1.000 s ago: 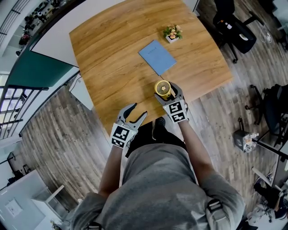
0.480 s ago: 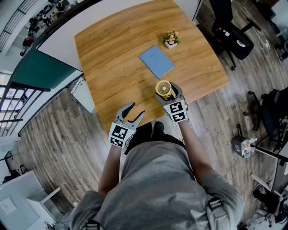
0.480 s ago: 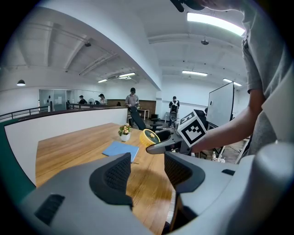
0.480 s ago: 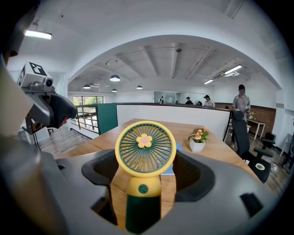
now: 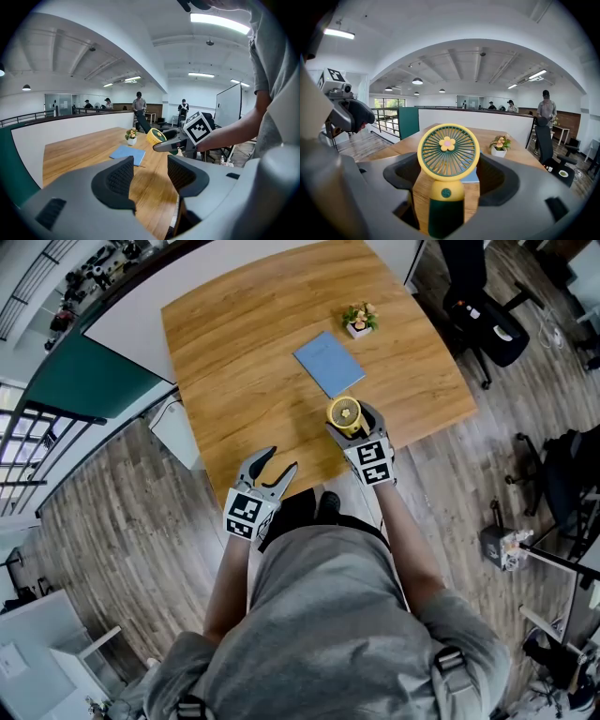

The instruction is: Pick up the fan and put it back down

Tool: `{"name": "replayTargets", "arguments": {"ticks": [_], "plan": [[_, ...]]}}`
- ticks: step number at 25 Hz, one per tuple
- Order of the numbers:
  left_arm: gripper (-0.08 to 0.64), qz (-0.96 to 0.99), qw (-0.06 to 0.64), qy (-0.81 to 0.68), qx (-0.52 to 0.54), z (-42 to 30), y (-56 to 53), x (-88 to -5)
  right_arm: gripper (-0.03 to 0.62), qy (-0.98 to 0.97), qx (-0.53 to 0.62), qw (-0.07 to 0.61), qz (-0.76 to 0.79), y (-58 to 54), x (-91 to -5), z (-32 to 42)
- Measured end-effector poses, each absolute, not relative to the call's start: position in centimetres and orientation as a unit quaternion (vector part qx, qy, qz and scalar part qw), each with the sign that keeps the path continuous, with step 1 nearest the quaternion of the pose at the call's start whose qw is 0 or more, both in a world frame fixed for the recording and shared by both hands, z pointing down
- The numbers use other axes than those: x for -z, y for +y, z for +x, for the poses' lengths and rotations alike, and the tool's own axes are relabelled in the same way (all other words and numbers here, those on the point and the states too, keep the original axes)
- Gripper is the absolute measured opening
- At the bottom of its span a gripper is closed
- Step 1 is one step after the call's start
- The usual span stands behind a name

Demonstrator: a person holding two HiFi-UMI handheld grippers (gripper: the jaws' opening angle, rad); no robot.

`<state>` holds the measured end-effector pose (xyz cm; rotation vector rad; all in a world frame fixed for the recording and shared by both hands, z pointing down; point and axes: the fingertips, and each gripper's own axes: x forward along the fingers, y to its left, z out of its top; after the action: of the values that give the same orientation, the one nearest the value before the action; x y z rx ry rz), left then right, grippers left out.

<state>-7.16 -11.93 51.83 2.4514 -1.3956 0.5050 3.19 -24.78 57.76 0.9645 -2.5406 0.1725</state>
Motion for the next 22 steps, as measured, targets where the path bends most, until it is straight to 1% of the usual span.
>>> {"name": "replayTargets", "arguments": {"ticks": [3, 7, 22], "plan": [[0.241, 0.843, 0.14, -0.487, -0.178, -7.7, -11.5, -52.1, 0.376, -0.911, -0.058, 0.218, 0.345, -24.6, -57.8, 3.7], [0.241, 0.841, 0.141, -0.489, -0.18, -8.1, -11.2, -52.0, 0.377, -0.915, -0.058, 0.202, 0.345, -24.5, -56.9, 3.3], [0.241, 0.844, 0.131, -0.489, -0.18, -7.7, -11.3, -51.0, 0.377, -0.918, -0.049, 0.191, 0.343, -24.4, -55.4, 3.4]]}}
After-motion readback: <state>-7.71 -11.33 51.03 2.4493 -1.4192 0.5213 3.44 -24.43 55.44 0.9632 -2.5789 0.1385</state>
